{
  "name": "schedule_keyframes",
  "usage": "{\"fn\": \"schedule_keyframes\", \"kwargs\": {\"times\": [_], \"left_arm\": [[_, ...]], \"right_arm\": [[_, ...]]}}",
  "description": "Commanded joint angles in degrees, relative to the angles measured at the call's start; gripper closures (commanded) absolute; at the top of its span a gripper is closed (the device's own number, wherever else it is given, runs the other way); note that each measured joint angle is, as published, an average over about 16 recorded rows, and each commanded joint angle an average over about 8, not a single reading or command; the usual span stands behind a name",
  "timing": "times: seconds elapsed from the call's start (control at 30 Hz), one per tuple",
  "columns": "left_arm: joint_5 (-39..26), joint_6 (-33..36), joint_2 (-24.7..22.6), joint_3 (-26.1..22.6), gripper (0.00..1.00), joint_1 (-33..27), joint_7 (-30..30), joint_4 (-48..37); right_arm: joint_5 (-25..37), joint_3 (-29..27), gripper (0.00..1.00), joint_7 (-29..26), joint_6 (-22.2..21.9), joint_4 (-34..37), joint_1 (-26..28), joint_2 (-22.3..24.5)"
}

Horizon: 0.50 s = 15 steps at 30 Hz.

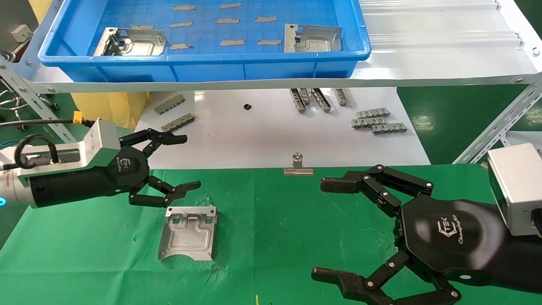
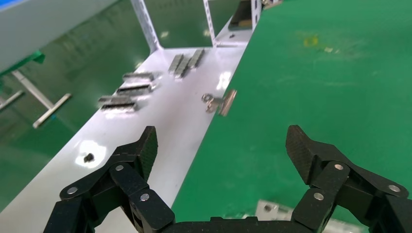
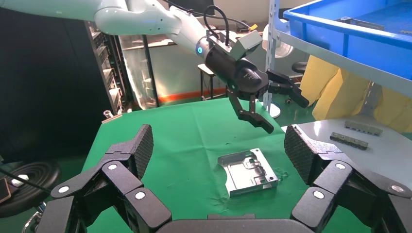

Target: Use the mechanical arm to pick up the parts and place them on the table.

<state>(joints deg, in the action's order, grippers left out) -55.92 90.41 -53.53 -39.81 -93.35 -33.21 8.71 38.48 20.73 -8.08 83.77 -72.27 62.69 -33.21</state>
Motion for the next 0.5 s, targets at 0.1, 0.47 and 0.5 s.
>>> {"fn": "schedule_keyframes", "kwargs": {"times": [0.1,0.47,0.5], "left_arm": [[1.1,-0.4,1.4,1.8,0.00,2.4,3.4,5.0],[4.1,-1.4,5.4,6.9,0.00,9.2,12.7,18.8],[4.3,-1.5,5.7,7.4,0.00,9.8,13.6,20.0]], "right_arm": [[0.0,0.0,0.00,0.0,0.0,0.0,0.0,0.0],[0.0,0.0,0.00,0.0,0.0,0.0,0.0,0.0],[0.0,0.0,0.00,0.0,0.0,0.0,0.0,0.0]]}}
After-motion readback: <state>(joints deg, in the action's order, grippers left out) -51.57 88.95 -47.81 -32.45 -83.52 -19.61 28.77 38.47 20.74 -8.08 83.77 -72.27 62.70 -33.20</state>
